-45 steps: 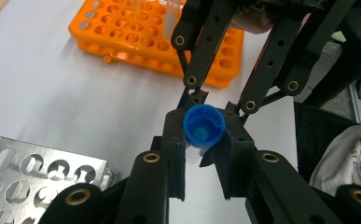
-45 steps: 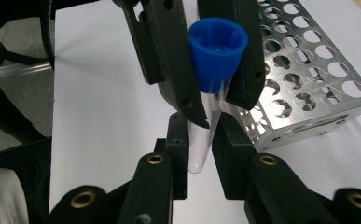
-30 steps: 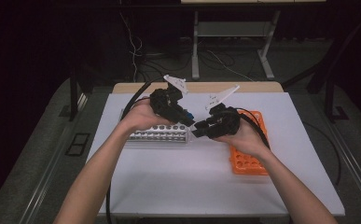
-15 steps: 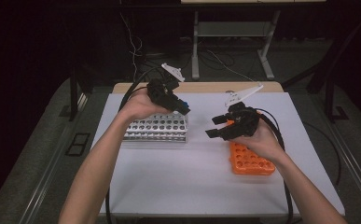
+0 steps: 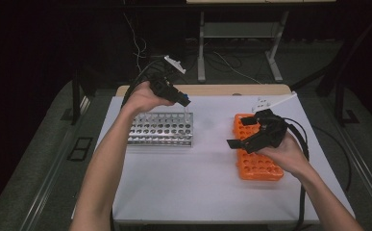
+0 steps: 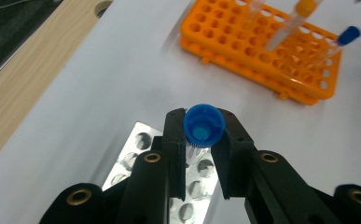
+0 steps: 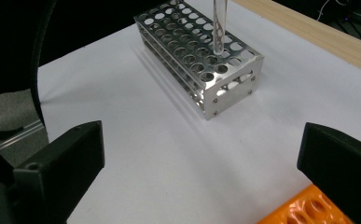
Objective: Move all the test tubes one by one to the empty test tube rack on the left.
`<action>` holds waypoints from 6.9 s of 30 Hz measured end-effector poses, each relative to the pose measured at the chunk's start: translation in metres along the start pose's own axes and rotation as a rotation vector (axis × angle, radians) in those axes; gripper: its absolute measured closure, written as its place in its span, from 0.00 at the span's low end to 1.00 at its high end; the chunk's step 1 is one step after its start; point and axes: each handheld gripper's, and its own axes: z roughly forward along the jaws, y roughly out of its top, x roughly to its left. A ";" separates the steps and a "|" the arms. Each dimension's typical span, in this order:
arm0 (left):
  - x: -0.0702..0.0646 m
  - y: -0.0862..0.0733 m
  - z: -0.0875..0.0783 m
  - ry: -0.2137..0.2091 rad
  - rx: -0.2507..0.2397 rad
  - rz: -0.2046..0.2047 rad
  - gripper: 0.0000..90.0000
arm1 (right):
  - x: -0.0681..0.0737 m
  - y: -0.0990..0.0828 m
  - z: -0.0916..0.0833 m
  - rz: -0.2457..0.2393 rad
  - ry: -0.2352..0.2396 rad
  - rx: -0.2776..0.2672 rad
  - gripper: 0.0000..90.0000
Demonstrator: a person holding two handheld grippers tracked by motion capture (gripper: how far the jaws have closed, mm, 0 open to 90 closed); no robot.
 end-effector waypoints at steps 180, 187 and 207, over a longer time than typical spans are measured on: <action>-0.132 -0.037 0.015 -0.089 -0.046 0.186 0.31 | 0.039 -0.013 0.065 -0.203 0.033 0.160 0.85; -0.135 -0.032 0.021 -0.122 -0.014 0.232 0.48 | 0.045 -0.011 0.076 -0.220 0.052 0.174 0.85; -0.130 -0.032 0.025 -0.178 0.028 0.249 0.83 | 0.053 -0.010 0.091 -0.224 0.091 0.163 0.82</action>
